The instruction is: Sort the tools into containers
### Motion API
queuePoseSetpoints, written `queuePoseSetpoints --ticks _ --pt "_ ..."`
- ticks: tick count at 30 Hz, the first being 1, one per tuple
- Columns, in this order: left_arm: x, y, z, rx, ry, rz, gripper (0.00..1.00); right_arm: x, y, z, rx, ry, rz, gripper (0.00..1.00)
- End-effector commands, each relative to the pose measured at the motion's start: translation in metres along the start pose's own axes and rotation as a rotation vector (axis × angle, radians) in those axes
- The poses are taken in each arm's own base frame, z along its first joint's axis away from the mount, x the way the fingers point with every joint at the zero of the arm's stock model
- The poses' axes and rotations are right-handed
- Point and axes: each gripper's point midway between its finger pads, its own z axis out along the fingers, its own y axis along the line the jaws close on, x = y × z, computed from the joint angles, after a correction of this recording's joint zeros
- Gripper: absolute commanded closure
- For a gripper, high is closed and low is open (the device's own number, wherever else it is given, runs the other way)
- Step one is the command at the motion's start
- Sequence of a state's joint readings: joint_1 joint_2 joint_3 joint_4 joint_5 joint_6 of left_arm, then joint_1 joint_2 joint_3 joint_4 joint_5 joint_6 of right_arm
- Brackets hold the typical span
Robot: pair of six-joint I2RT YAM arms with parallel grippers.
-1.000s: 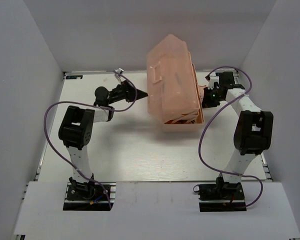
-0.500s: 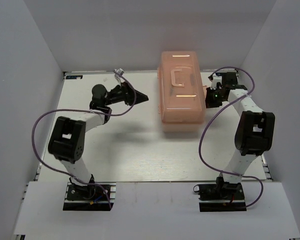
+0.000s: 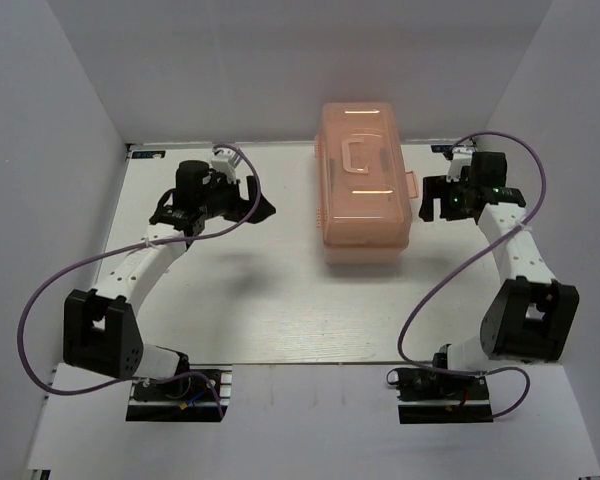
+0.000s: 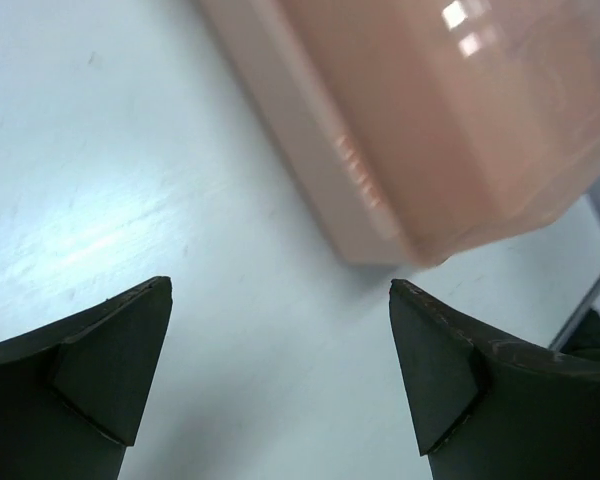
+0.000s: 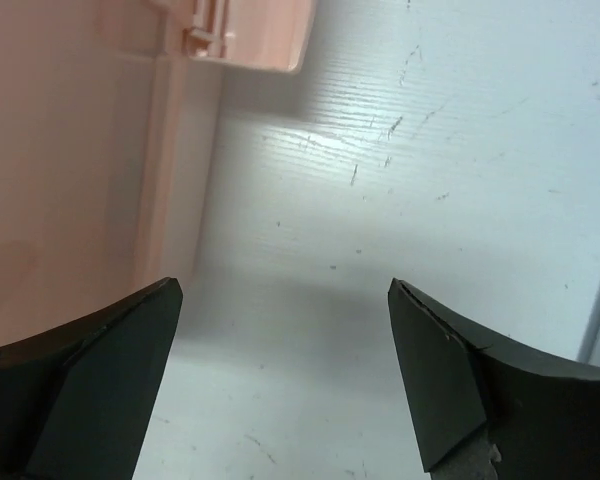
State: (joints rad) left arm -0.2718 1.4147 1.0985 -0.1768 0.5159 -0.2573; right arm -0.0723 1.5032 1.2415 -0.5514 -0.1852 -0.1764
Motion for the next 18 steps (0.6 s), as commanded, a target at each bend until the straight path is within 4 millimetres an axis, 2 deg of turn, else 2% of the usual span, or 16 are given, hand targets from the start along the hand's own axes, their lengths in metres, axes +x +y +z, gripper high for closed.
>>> queuePoseSetpoints --ticks 1,2,5,7,8,10,14,18 --pt "0.03 0.024 -0.026 -0.159 0.062 0.057 0.0 0.009 0.01 -0.025 -0.008 -0.044 -0.033 0.1" --pt "0.038 0.029 -0.027 -0.181 0.081 0.057 0.0 0.012 0.014 -0.028 -0.017 -0.05 -0.032 0.1" --pt "0.041 0.034 -0.037 -0.223 0.088 0.085 0.0 0.012 0.031 -0.058 -0.041 -0.175 -0.021 0.1" --pt "0.043 0.037 -0.042 -0.248 0.081 0.098 0.0 0.023 0.039 -0.058 -0.07 -0.192 -0.001 0.1" --pt "0.041 0.037 -0.044 -0.255 0.071 0.102 0.0 0.028 0.047 -0.064 -0.084 -0.224 0.027 0.1" --pt "0.037 0.037 -0.047 -0.265 0.058 0.107 0.0 0.028 0.055 -0.069 -0.121 -0.255 0.062 0.1" --pt "0.038 0.038 -0.049 -0.277 0.054 0.108 0.0 0.036 0.072 -0.079 -0.191 -0.344 0.031 0.1" --pt "0.036 0.038 -0.051 -0.285 0.044 0.112 0.0 0.05 0.079 -0.076 -0.228 -0.339 -0.005 0.1"
